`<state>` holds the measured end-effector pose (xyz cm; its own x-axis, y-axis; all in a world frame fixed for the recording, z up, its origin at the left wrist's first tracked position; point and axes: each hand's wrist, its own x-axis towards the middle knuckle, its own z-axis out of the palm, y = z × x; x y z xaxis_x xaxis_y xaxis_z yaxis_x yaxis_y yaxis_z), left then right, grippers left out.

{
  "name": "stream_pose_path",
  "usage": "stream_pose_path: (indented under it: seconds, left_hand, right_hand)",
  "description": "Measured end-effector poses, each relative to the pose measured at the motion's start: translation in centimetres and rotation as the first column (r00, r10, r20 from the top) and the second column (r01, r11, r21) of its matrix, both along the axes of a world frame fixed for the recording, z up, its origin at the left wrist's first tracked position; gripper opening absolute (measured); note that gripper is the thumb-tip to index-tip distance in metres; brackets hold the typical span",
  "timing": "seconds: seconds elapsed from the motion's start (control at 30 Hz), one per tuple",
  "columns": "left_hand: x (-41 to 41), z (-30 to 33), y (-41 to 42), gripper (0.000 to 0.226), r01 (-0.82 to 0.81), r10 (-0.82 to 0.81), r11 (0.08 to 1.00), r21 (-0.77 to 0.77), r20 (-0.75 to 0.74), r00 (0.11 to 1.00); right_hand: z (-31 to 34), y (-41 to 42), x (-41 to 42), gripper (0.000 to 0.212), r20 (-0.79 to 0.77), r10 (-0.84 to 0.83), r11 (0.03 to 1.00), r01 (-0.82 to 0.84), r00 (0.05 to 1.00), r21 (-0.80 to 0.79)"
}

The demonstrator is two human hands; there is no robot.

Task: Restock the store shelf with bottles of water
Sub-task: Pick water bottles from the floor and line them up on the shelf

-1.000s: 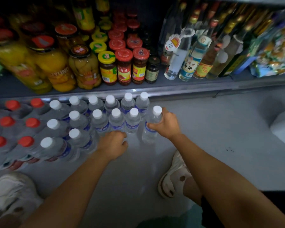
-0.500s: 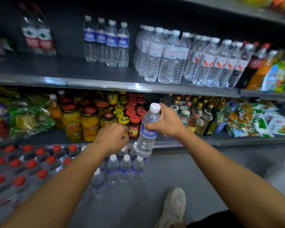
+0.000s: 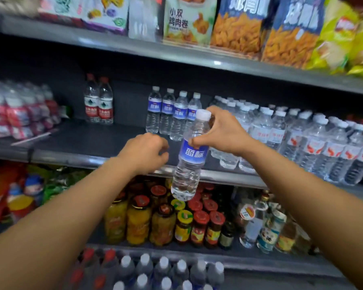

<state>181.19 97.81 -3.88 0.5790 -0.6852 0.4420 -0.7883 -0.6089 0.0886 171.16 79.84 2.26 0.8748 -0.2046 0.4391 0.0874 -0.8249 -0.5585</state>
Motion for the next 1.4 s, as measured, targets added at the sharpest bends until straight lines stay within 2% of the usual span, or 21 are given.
stream_pose_path:
  seconds: [0.13, 0.33, 0.53, 0.73, 1.23, 1.4]
  left_hand:
    - [4.3, 1.6, 0.1, 0.026, -0.037, 0.037, 0.999, -0.009, 0.009, 0.999]
    - [10.1, 1.3, -0.2, 0.024, -0.076, 0.077, 0.997, 0.016, -0.016, 0.997]
    - [15.8, 0.5, -1.7, 0.023, -0.075, 0.077, 0.996, 0.047, -0.039, 0.996]
    - [20.9, -0.8, -3.5, 0.023, -0.068, 0.073, 0.995, 0.076, -0.058, 0.996]
    - [26.0, -3.8, -5.5, 0.024, -0.033, 0.044, 0.994, 0.101, -0.115, 0.992]
    - [25.6, -4.1, -5.6, 0.026, -0.027, 0.041, 0.994, 0.109, -0.122, 0.992]
  right_hand:
    - [2.7, -0.4, 5.3, 0.046, 0.043, 0.004, 0.999, -0.002, 0.999, -0.035]
    - [4.6, -1.1, 13.8, 0.054, 0.046, -0.015, 0.994, 0.020, 0.999, -0.105]
    - [4.1, -2.3, 22.7, 0.055, 0.052, -0.032, 0.992, 0.039, 0.998, -0.122]
    - [2.5, -4.4, 29.8, 0.067, 0.093, -0.061, 0.982, 0.077, 0.994, -0.175]
    - [2.1, -8.0, 35.9, 0.086, -0.053, -0.197, 0.938, 0.172, 0.979, -0.302]
    - [2.5, -7.8, 36.2, 0.081, -0.077, -0.242, 0.903, 0.196, 0.967, -0.383]
